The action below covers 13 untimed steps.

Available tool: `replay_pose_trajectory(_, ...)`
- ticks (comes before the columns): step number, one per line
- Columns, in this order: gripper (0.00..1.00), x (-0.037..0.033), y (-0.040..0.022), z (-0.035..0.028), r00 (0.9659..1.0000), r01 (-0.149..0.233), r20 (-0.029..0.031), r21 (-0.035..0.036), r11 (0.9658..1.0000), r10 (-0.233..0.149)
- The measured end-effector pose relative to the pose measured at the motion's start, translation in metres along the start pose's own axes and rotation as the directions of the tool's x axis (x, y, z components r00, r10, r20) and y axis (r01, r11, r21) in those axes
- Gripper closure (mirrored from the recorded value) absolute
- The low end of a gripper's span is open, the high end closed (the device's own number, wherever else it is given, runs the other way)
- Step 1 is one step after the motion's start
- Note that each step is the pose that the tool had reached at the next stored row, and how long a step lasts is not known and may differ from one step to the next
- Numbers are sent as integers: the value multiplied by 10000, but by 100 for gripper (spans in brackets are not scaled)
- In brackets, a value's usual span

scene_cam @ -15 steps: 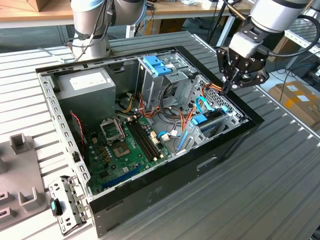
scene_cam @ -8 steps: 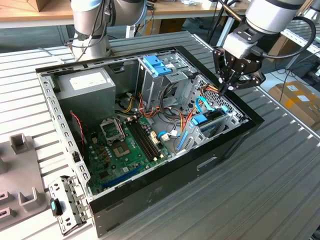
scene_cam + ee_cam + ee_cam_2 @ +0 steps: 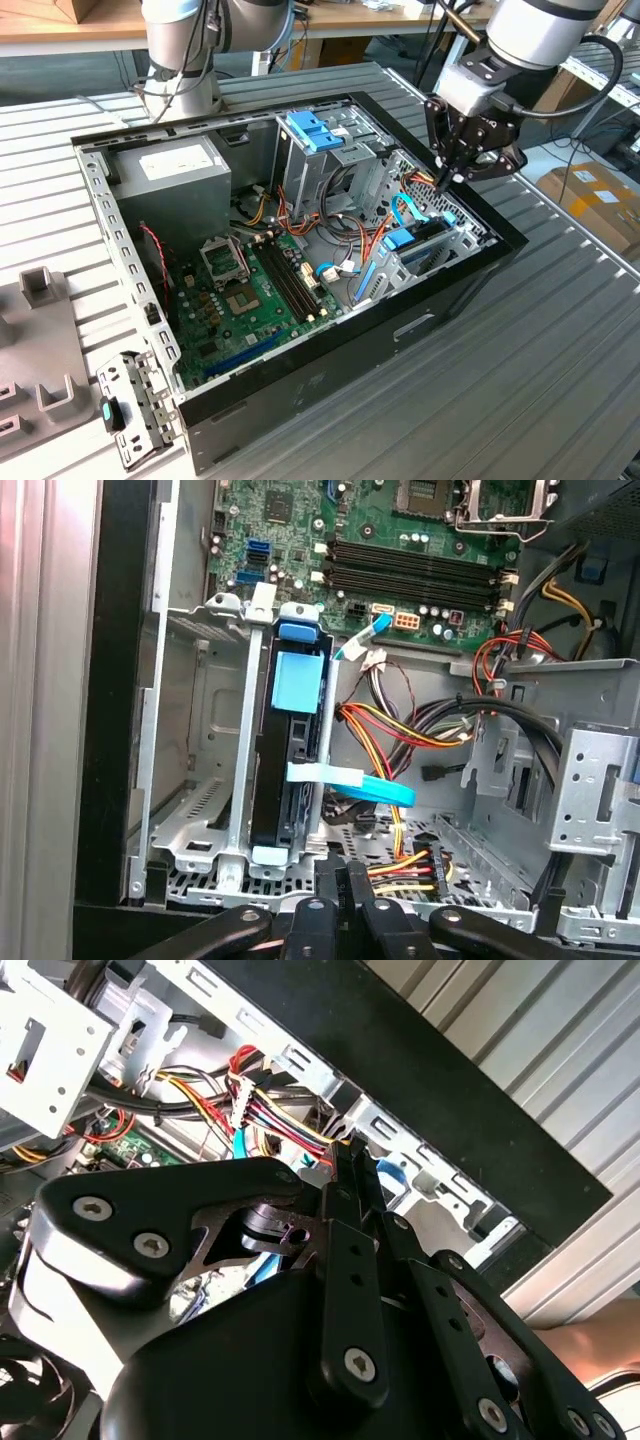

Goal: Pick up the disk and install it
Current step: 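Insert the second disk wire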

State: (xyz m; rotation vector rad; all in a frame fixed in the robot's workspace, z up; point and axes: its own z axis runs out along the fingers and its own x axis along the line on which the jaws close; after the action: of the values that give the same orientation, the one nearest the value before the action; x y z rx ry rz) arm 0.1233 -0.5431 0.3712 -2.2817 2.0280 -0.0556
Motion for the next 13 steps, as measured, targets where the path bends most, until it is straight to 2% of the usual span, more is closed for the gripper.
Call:
replay_pose_trajectory(7, 84, -5, 41, 12, 9990, -434, -40, 15, 9991, 434)
replay_pose_trajectory(8, 84, -5, 41, 15, 9986, -535, -49, 18, 9986, 535)
replay_pose_trajectory(9, 84, -4, 42, 22, 9963, -858, -77, 31, 9963, 858)
replay_pose_trajectory(10, 84, -4, 44, 23, 9951, -985, -90, 35, 9951, 985)
replay_pose_trajectory(12, 84, -5, 71, 24, 9941, -1080, -95, 40, 9941, 1080)
replay_pose_trajectory(13, 84, 2, 81, 24, 9940, -1093, -67, 41, 9940, 1093)
